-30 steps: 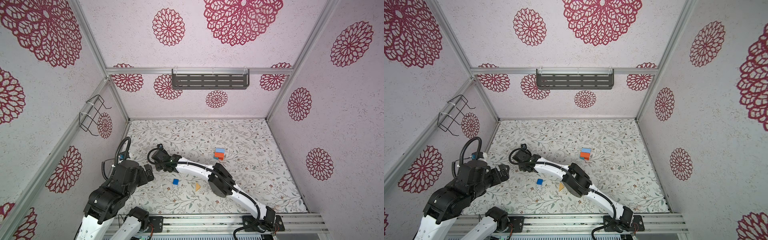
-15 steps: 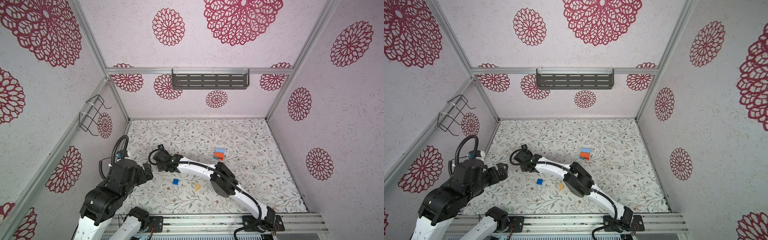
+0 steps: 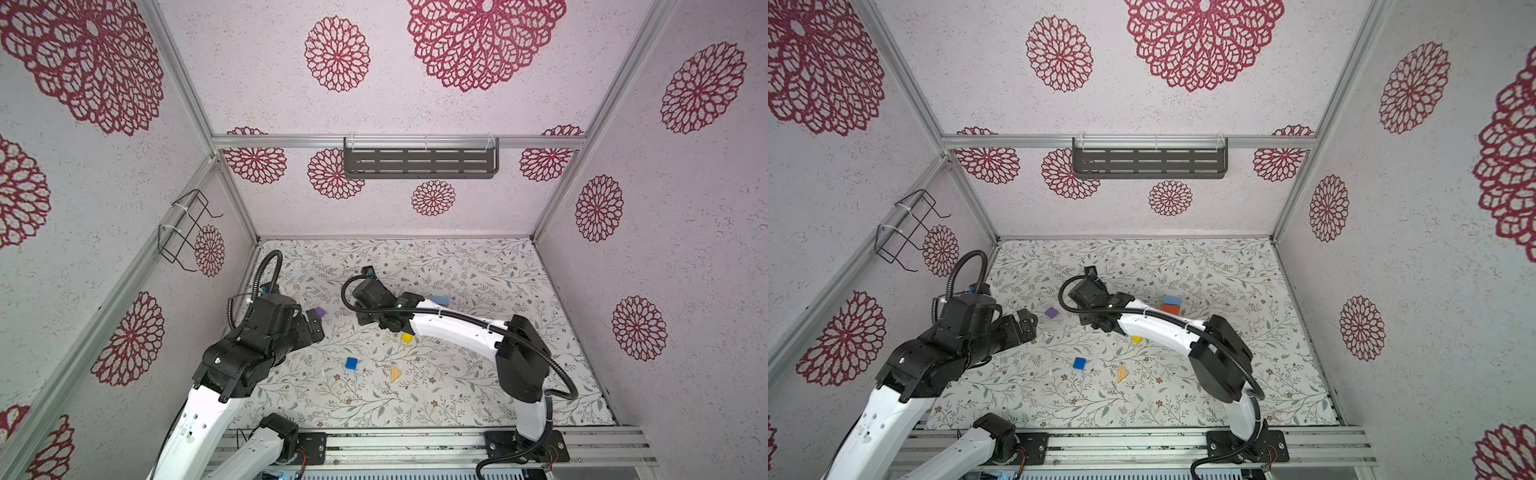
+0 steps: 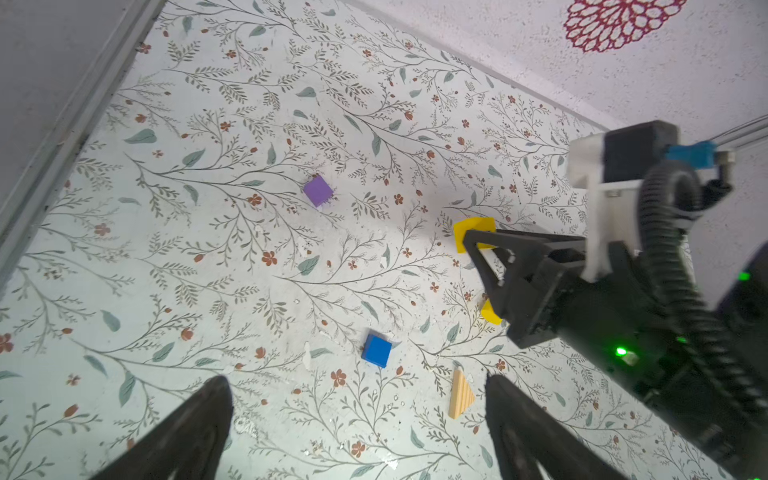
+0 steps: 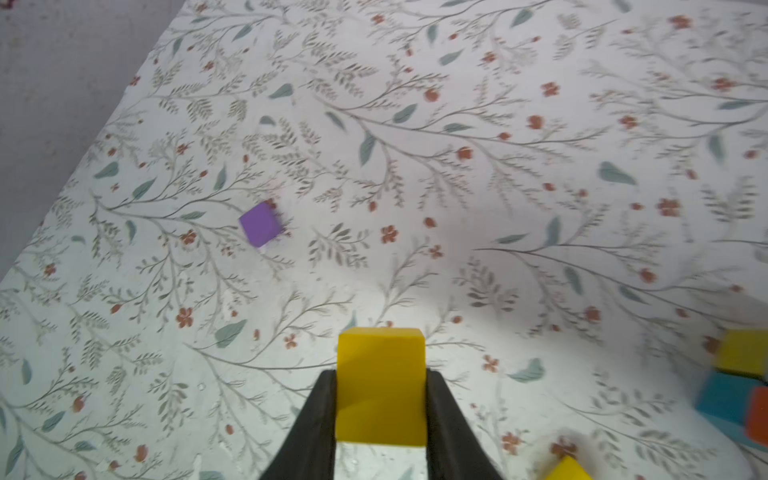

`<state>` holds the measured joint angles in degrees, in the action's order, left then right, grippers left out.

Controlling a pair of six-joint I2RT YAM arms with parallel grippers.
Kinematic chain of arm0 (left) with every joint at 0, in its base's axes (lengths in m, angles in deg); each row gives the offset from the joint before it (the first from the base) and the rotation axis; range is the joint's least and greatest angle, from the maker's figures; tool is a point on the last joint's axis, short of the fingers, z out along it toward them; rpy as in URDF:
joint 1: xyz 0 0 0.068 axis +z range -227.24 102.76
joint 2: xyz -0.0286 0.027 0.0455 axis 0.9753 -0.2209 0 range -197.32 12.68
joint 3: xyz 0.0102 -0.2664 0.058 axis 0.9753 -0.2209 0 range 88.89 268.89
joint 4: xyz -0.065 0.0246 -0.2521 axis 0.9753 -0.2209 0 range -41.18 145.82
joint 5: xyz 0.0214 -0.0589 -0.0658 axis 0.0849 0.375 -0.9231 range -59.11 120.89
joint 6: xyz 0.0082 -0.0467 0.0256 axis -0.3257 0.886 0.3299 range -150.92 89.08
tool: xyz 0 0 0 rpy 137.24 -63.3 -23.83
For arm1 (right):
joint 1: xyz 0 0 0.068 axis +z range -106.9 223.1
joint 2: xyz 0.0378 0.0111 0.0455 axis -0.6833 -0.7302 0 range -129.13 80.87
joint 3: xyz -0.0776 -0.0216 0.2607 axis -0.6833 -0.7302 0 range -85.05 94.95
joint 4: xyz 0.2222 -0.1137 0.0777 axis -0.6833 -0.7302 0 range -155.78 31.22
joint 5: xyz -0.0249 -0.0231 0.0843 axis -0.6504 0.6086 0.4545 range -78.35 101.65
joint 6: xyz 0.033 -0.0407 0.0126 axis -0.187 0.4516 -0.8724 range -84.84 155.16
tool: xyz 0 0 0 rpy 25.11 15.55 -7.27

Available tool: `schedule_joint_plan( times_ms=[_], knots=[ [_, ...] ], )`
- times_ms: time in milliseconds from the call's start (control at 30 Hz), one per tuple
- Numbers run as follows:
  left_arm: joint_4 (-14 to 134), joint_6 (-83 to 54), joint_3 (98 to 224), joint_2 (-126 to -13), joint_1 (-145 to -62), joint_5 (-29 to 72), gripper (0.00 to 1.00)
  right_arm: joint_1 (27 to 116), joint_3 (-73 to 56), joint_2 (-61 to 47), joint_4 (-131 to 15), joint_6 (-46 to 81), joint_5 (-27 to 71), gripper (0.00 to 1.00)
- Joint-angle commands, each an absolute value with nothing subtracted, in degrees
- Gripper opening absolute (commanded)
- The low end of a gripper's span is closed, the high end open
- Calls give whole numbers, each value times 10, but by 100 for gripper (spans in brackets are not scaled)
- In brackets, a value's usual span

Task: Build the wood block tower
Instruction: 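Lift the yellow cube with the right gripper and carry it toward the stack, then lower the yellow cube onto the orange bar and open the right gripper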

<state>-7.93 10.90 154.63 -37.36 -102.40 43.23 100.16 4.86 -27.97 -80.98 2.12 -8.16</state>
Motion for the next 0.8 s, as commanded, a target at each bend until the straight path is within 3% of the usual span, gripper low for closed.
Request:
schedule_joint_plan(
  times_ms=[0,433,767],
  knots=[
    [-13,127,1547,-413,-1067,444,97,980,-9,-212,-822,15,-124,30],
    [138,121,1552,-582,-1170,472,97,880,-210,-5,-871,-3,-131,30],
    [190,115,1519,-621,-1186,475,97,813,-250,25,-857,-13,-86,30]
  ],
)
